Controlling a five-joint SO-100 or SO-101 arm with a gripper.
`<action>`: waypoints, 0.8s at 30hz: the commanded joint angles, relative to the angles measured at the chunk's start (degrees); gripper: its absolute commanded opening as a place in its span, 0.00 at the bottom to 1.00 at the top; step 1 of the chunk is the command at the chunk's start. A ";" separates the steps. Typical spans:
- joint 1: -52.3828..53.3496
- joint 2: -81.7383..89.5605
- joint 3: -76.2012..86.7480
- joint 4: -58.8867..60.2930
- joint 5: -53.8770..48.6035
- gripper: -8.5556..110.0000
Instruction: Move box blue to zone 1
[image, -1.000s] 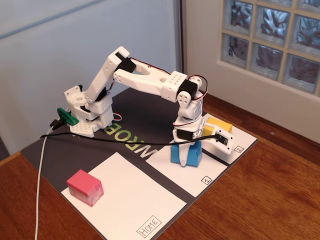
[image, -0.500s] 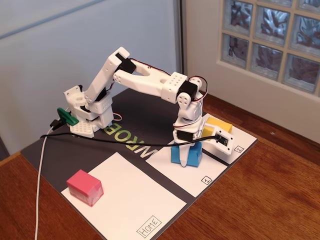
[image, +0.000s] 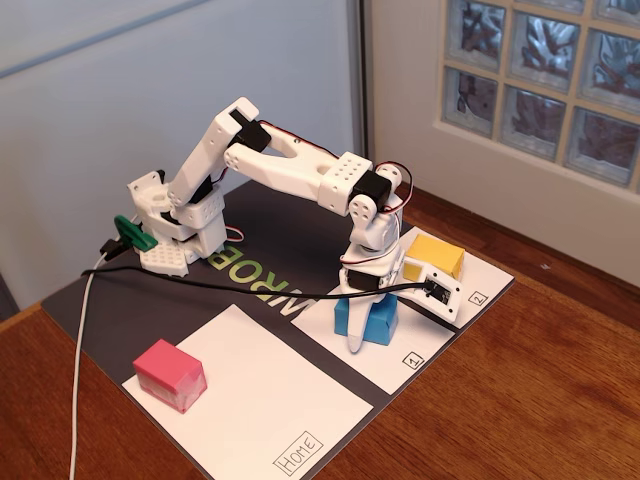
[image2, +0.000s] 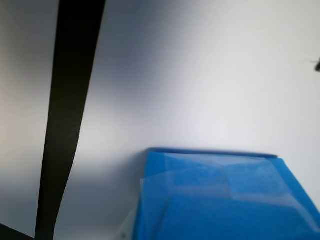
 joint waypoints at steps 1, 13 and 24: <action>-0.09 4.92 -1.14 0.00 0.53 0.46; -3.25 12.39 -1.14 1.41 3.60 0.49; -5.63 25.58 -0.97 10.11 4.48 0.46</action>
